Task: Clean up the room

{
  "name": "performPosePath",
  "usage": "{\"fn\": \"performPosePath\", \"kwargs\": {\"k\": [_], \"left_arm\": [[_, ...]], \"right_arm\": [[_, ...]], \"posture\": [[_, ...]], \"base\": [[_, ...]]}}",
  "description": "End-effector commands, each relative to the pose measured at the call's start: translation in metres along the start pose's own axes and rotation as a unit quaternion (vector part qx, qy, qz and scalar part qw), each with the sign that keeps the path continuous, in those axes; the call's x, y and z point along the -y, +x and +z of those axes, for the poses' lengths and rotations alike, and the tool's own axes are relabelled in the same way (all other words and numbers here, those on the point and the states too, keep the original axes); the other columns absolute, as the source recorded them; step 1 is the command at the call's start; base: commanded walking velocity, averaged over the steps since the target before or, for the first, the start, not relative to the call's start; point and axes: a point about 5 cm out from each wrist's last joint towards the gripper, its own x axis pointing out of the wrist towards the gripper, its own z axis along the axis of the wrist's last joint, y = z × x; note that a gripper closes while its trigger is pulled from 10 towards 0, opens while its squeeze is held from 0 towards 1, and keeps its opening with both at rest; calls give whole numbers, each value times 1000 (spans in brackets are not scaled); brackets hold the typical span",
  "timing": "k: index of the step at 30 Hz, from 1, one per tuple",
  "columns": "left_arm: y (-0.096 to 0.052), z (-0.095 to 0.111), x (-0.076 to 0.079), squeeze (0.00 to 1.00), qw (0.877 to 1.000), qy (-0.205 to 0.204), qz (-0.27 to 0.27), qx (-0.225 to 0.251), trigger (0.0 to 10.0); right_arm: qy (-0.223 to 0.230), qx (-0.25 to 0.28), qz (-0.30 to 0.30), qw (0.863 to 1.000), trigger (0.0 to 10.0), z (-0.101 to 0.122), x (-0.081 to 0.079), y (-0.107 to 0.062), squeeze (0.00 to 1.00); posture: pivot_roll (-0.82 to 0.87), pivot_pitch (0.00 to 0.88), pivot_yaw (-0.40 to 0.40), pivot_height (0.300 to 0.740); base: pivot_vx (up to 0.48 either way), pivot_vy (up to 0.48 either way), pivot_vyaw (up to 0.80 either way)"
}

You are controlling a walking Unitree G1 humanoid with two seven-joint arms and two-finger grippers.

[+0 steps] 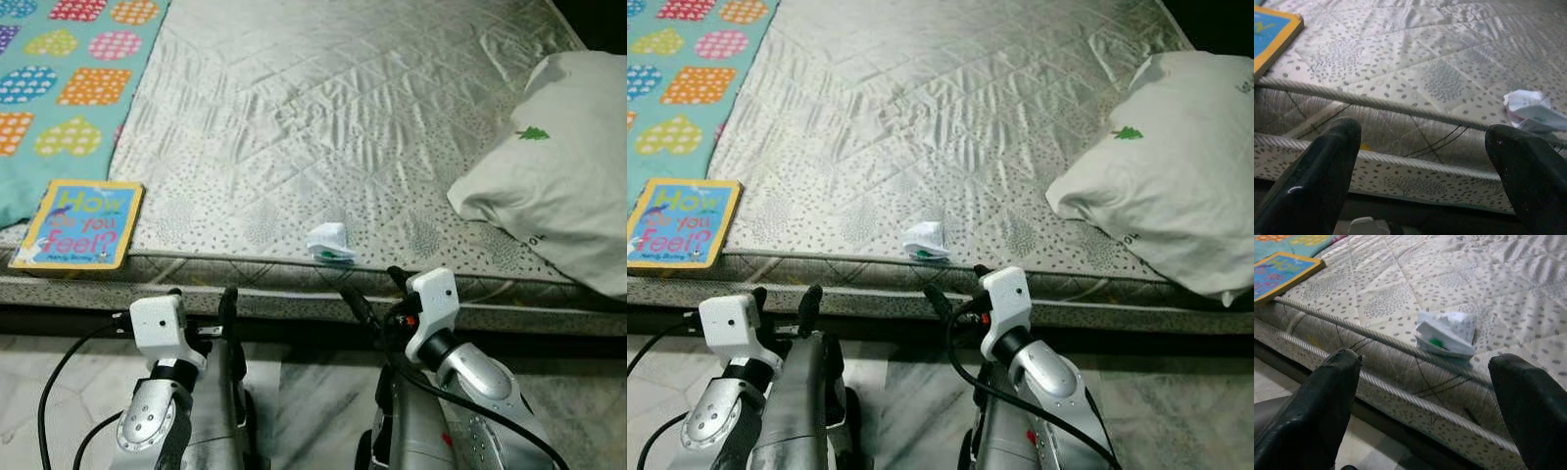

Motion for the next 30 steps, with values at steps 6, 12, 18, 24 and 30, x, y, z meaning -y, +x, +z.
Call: {"fn": "performPosePath", "kwargs": {"k": [6,12,18,24,30], "left_arm": [[-3,-3,-1,0,1000,-1,-1,-10,10000],[-2,-3,-1,0,1000,-2,-1,-10,10000],[0,1,0,0,1000,0,-7,-2,10000],[1,2,1,0,1000,2,-1,-4,10000],[1,3,1,0,1000,1,1,-1,10000]], "right_arm": [[6,-11,-3,1000,10000,-6,1,-2,0],[6,-11,-1,1000,10000,-5,1,-1,0],[5,-6,3,1000,10000,-2,1,3,0],[-6,1,12,1000,10000,3,1,7,0],[-9,4,18,1000,10000,5,-1,14,0]], "posture": [[66,250,-49,528],[64,255,-51,528],[58,270,-51,528],[49,289,-58,528],[59,289,-60,528]], "base": [[0,0,0],[0,0,0],[133,0,0],[87,0,0],[0,0,765]]}}
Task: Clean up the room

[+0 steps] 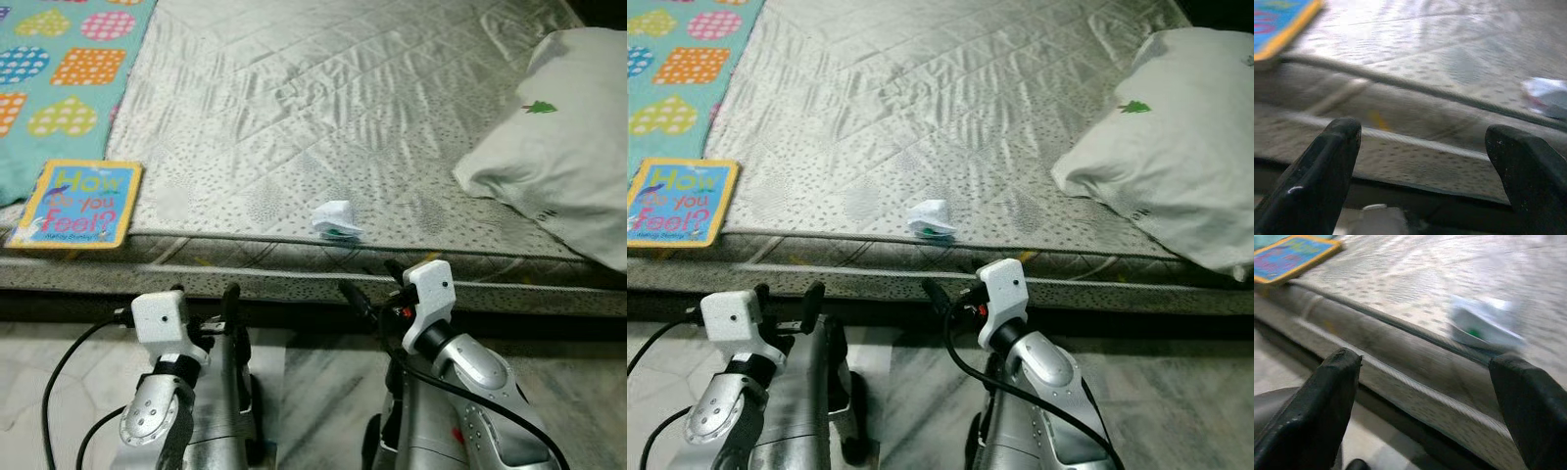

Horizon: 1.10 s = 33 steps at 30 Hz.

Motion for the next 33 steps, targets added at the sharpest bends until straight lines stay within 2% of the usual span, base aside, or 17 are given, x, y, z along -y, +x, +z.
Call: {"fn": "performPosePath", "kwargs": {"k": [1,4,10,13,14,15,18,22,23,27,31,33], "left_arm": [[-4,-2,-3,0,1000,4,8,-9,10000],[-4,-1,-3,0,1000,5,9,-8,10000],[-4,3,-3,0,1000,22,6,-1,10000],[-6,11,-3,0,999,51,-5,10,10000],[-6,11,-3,0,999,51,-5,10,10000],[-8,16,-6,0,998,60,-8,13,10000],[-9,17,-8,0,998,62,-7,13,10000],[-16,20,-13,0,998,67,5,13,10000],[-19,21,-12,0,998,66,4,12,10000],[-26,19,-1,0,997,75,-22,3,10000],[-28,19,1,0,997,75,-25,2,10000],[-29,20,1,0,997,76,-25,0,10000]], "right_arm": [[1,-2,7,1000,10000,-2,-2,1,0],[1,-2,9,1000,10000,-2,-3,4,0],[2,-1,15,1000,10000,-1,-5,18,0],[-1,5,-10,1000,10000,1,1,33,0],[-1,5,-10,1000,10000,1,1,33,0],[-13,5,-35,999,10000,2,7,43,0],[-17,4,-42,999,10000,2,9,46,0],[-48,5,-80,996,10000,7,22,59,0],[-58,6,-94,994,10000,10,30,62,0],[-91,8,-126,988,10000,15,49,66,0],[-108,10,-139,984,10000,18,56,66,0],[-135,5,-165,977,10000,20,66,68,0]], "posture": [[59,289,-60,528],[66,290,-60,528],[95,302,-55,528],[148,310,-46,528],[148,310,-46,528],[188,320,-37,528],[191,322,-36,528],[209,343,-36,528],[211,355,-36,528],[221,372,-37,528],[228,379,-34,528],[232,382,-27,528]], "base": [[0,0,769],[0,0,585],[0,0,0],[0,0,0],[0,0,0],[0,0,0],[0,0,0],[0,0,0],[0,0,0],[0,0,0],[0,0,0],[0,0,0]]}}
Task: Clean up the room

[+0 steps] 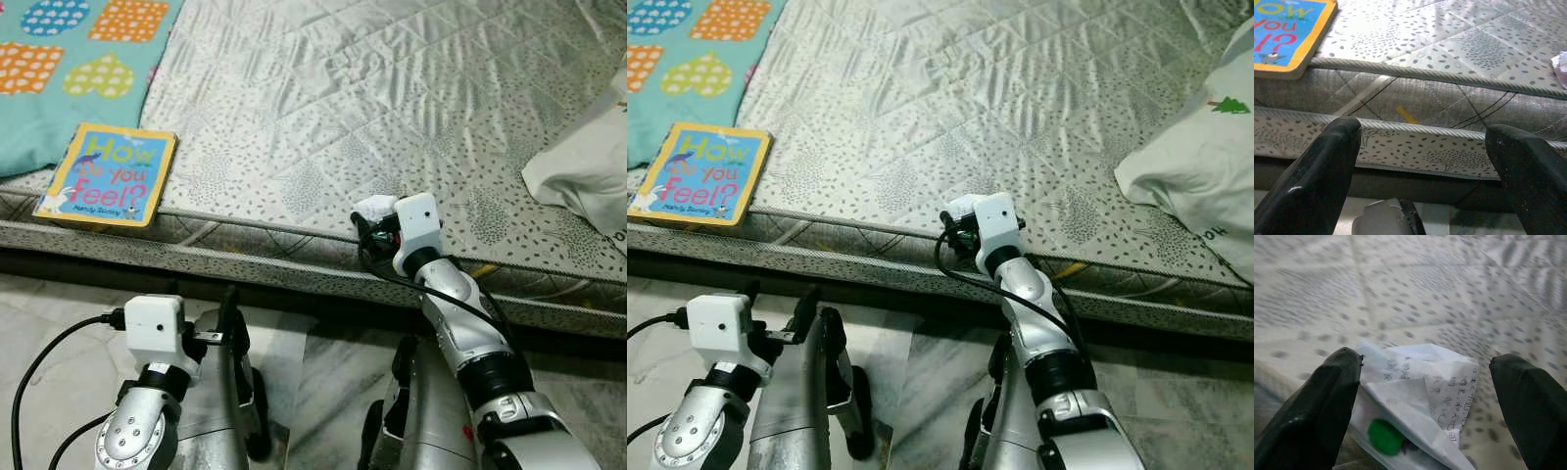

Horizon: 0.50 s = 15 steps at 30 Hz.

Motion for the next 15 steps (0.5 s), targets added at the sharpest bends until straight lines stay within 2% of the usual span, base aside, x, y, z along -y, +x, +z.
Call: {"fn": "performPosePath", "kwargs": {"k": [1,10,11,12,13,14,15], "left_arm": [[-6,-3,-1,0,1000,4,1,-14,10000],[-7,-3,-2,0,1000,8,-3,-22,10000],[-7,-3,-3,0,1000,8,-4,-24,10000],[-7,-3,-3,0,1000,9,-6,-25,10000],[-7,-3,-3,0,1000,10,-8,-26,10000],[-7,-3,-3,0,1000,10,-9,-26,10000],[-6,-3,-3,0,1000,10,-9,-26,10000]], "right_arm": [[-14,-13,-18,1000,10000,-8,6,-1,0],[-44,-33,-13,998,10000,-21,10,-3,0],[-51,-38,-12,998,8784,-24,10,-3,0],[-56,-43,-10,997,6510,-26,10,-4,0],[-62,-50,-8,997,3294,-29,9,-5,0],[-62,-52,-7,997,3294,-30,9,-5,0],[-66,-56,-6,996,667,-31,9,-5,0]], "posture": [[232,382,-27,528],[235,375,-16,528],[234,371,-16,528],[234,370,-15,528],[234,366,-14,528],[234,365,-13,528],[234,364,-13,528]], "base": [[0,0,0],[0,0,0],[0,0,0],[0,0,0],[0,0,0],[0,0,0],[0,0,0]]}}
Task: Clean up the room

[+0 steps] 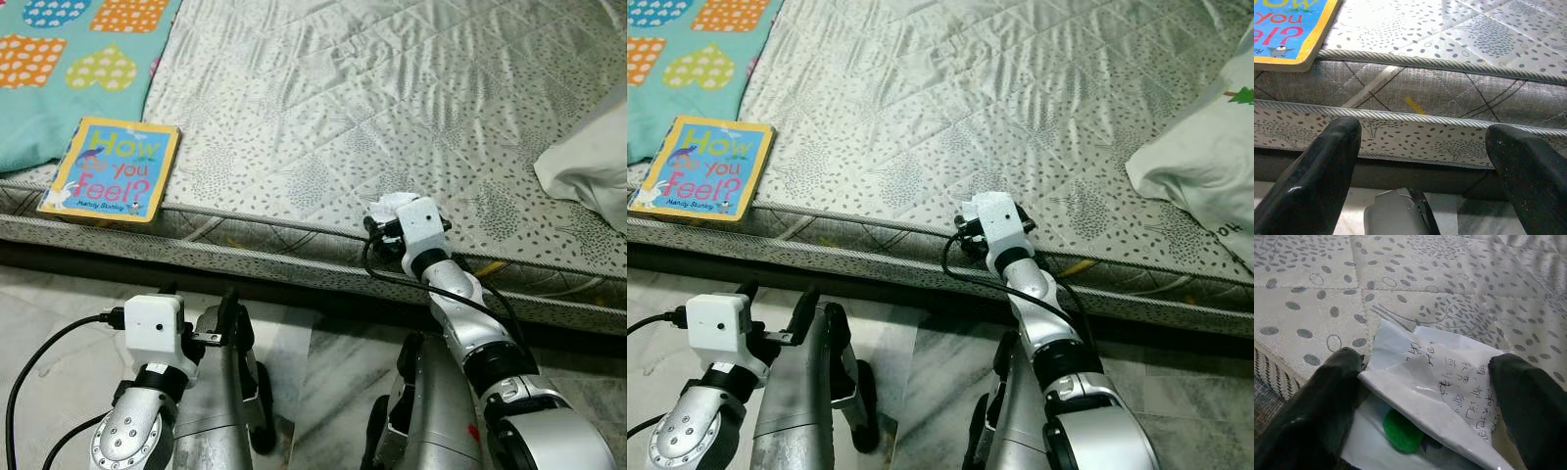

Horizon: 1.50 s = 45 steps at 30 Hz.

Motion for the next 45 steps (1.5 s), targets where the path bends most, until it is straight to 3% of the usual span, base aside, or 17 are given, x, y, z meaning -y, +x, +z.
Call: {"fn": "performPosePath", "kwargs": {"k": [1,19,22,27,39,45], "left_arm": [[-4,-3,-1,0,1000,1,0,-13,10000],[10,-2,-1,0,1000,-7,-9,0,10000],[12,-4,8,0,998,-37,-48,4,10000],[18,-7,15,0,997,-40,-65,3,10000],[25,-7,17,0,997,-43,-66,10,10000],[27,-13,10,0,998,-45,-38,15,10000]], "right_arm": [[-17,-39,6,999,0,-17,-2,-6,0],[-24,-92,-23,995,0,-30,11,-6,0],[-22,-94,-28,995,0,-29,15,-5,0],[-21,-100,-32,994,0,-30,19,-6,0],[-17,-103,-32,994,0,-28,24,-4,0],[13,-101,-27,994,0,-30,17,-5,0]], "posture": [[234,363,-12,528],[202,304,-24,528],[183,285,-27,528],[159,265,-34,528],[151,251,-40,528],[137,207,-39,528]], "base": [[0,0,0],[0,0,0],[0,0,0],[0,0,0],[0,0,0],[0,0,0]]}}
